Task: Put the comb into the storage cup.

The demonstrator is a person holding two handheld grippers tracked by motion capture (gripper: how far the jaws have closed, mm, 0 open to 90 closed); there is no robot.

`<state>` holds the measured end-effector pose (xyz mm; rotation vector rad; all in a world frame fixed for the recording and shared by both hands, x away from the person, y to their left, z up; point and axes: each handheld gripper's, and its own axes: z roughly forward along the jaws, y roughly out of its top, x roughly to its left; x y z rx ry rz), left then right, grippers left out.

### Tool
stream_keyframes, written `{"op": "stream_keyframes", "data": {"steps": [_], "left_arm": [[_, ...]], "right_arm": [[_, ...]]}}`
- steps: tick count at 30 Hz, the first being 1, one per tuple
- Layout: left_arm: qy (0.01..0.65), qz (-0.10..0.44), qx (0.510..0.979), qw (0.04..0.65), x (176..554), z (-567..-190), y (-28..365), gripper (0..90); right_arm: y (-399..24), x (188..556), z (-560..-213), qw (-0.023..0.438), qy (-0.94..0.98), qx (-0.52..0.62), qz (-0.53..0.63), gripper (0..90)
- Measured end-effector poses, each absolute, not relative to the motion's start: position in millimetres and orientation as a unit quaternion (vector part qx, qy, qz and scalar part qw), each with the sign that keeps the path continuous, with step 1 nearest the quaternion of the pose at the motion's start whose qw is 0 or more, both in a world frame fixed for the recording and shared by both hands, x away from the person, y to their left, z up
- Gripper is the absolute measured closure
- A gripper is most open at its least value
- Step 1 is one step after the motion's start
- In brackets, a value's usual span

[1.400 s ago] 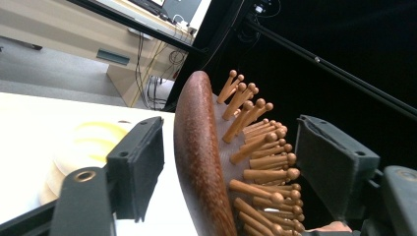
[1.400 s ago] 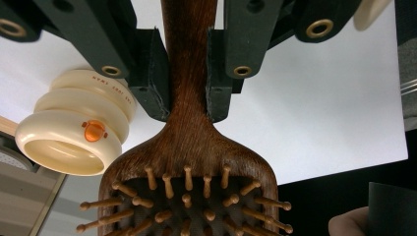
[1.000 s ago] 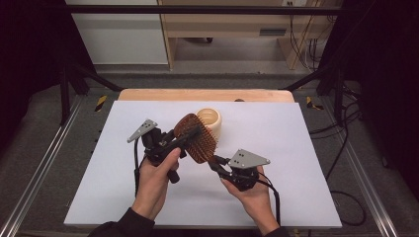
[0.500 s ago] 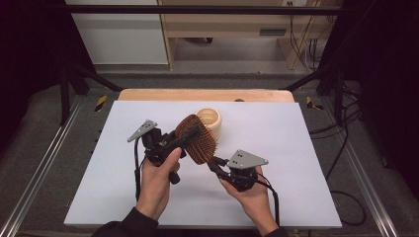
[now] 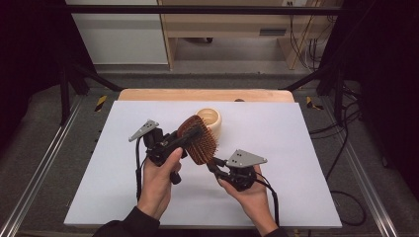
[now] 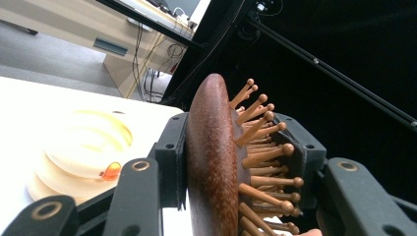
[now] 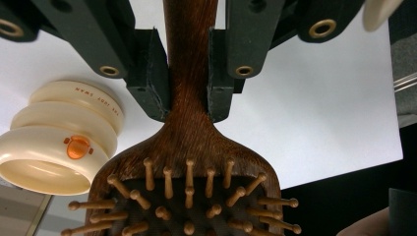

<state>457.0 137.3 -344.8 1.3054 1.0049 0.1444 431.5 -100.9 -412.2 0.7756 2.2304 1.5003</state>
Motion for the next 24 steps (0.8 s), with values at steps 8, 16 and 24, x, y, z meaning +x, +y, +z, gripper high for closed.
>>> {"op": "stream_keyframes", "data": {"steps": [8,16,24], "left_arm": [[0.445,0.088,0.586,0.672,458,-344,142,52.2],[0.437,0.118,0.595,0.664,458,-341,148,52.1],[0.435,0.129,0.596,0.662,458,-336,152,52.1]], "right_arm": [[-105,435,-414,0.151,0.787,0.289,0.524,44.9],[-113,442,-422,0.168,0.768,0.34,0.516,22.1],[-118,446,-426,0.179,0.764,0.352,0.51,16.0]]}}
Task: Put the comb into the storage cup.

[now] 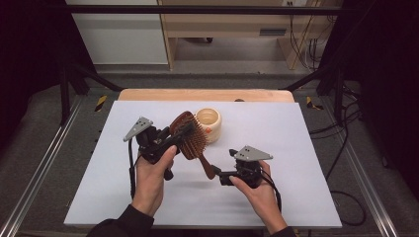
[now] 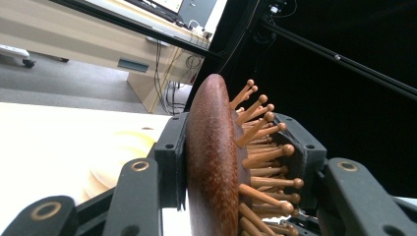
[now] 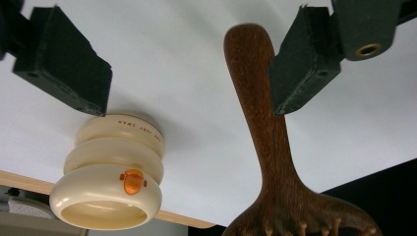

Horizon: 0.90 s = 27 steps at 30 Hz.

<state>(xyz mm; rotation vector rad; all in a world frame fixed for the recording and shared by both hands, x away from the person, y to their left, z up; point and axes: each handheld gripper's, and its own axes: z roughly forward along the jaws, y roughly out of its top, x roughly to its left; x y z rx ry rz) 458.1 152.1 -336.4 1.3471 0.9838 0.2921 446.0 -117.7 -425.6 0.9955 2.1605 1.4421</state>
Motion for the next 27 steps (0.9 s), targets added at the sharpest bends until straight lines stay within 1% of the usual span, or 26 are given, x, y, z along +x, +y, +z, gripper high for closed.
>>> {"op": "stream_keyframes", "data": {"steps": [2,4,11,13,14,16,20,22,25,27], "left_arm": [[0.435,0.131,0.597,0.662,459,-335,153,52.0],[0.433,0.134,0.598,0.661,460,-332,155,52.0],[0.43,0.135,0.599,0.662,468,-324,159,51.9],[0.427,0.139,0.602,0.66,469,-321,160,51.9],[0.425,0.141,0.604,0.659,470,-319,160,51.9],[0.421,0.146,0.61,0.655,471,-315,161,51.9],[0.414,0.156,0.621,0.647,474,-306,159,51.9],[0.412,0.16,0.622,0.647,477,-299,157,51.8],[0.41,0.163,0.621,0.648,482,-291,155,51.8],[0.408,0.166,0.622,0.647,484,-288,154,51.8]], "right_arm": [[-120,446,-425,0.18,0.767,0.345,0.511,12.7],[-126,446,-425,0.188,0.764,0.345,0.512,11.3],[-143,445,-429,0.196,0.758,0.365,0.505,12.8],[-154,441,-431,0.211,0.751,0.369,0.505,11.8],[-154,441,-431,0.211,0.751,0.369,0.505,11.8],[-166,436,-435,0.22,0.744,0.378,0.505,9.3],[-179,430,-438,0.231,0.725,0.382,0.525,9.3],[-189,430,-445,0.242,0.712,0.387,0.534,9.3],[-192,434,-447,0.234,0.704,0.388,0.547,9.2],[-192,435,-446,0.237,0.702,0.386,0.549,9.2]]}}
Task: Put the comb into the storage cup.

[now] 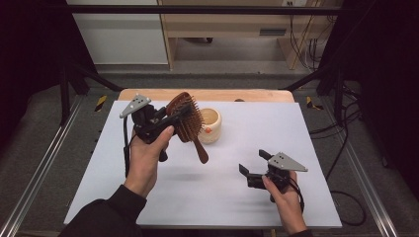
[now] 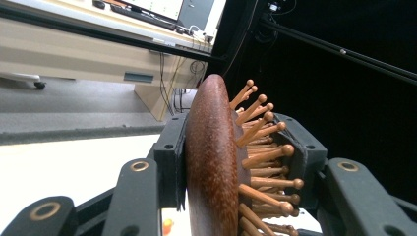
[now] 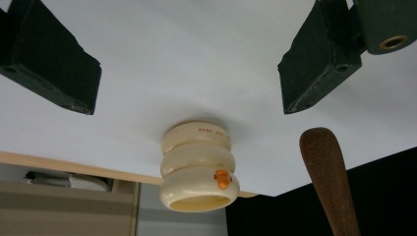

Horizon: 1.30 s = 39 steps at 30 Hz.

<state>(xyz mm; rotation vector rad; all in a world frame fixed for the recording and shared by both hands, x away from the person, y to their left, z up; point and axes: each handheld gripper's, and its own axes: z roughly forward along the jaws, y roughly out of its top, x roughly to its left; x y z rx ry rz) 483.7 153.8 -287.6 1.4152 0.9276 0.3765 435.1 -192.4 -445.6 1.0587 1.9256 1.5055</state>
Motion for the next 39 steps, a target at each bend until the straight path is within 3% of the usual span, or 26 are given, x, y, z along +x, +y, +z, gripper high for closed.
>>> {"op": "stream_keyframes", "data": {"steps": [39], "left_arm": [[0.401,0.21,0.587,0.671,539,-231,134,51.5]], "right_arm": [[-201,436,-447,0.245,0.701,0.39,0.544,6.1]]}}
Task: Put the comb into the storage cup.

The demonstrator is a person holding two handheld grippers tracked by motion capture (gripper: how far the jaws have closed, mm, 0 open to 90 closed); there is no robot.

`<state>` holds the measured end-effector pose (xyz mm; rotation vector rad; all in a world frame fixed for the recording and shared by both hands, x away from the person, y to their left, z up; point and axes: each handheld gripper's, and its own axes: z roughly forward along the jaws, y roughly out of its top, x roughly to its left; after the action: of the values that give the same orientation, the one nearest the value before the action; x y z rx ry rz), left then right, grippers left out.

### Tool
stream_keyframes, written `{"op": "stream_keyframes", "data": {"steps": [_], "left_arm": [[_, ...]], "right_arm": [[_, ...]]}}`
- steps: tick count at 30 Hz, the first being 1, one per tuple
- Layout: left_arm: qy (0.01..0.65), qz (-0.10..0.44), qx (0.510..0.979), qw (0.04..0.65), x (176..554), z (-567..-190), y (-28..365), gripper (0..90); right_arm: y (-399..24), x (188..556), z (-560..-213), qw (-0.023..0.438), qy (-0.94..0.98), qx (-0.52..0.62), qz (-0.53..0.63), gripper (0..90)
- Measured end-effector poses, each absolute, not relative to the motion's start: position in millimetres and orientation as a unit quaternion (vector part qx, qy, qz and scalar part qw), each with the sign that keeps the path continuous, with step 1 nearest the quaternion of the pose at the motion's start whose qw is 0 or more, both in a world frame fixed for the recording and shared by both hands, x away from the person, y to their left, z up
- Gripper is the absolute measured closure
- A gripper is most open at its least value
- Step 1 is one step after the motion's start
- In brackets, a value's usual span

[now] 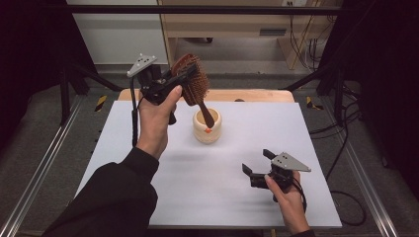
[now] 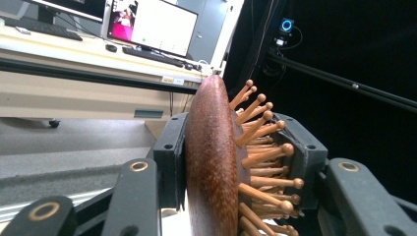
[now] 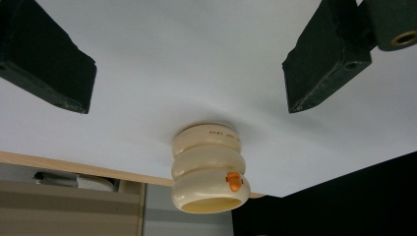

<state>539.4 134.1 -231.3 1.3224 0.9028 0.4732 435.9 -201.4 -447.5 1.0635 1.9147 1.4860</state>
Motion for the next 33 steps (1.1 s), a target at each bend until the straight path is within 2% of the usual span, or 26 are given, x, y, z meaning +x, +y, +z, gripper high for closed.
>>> {"op": "stream_keyframes", "data": {"steps": [10,33], "left_arm": [[0.405,0.225,0.573,0.676,553,-229,134,51.5],[0.405,0.247,0.58,0.662,575,-235,123,51.4]], "right_arm": [[-202,435,-448,0.237,0.699,0.392,0.55,5.9],[-204,435,-447,0.24,0.693,0.396,0.553,5.9]]}}
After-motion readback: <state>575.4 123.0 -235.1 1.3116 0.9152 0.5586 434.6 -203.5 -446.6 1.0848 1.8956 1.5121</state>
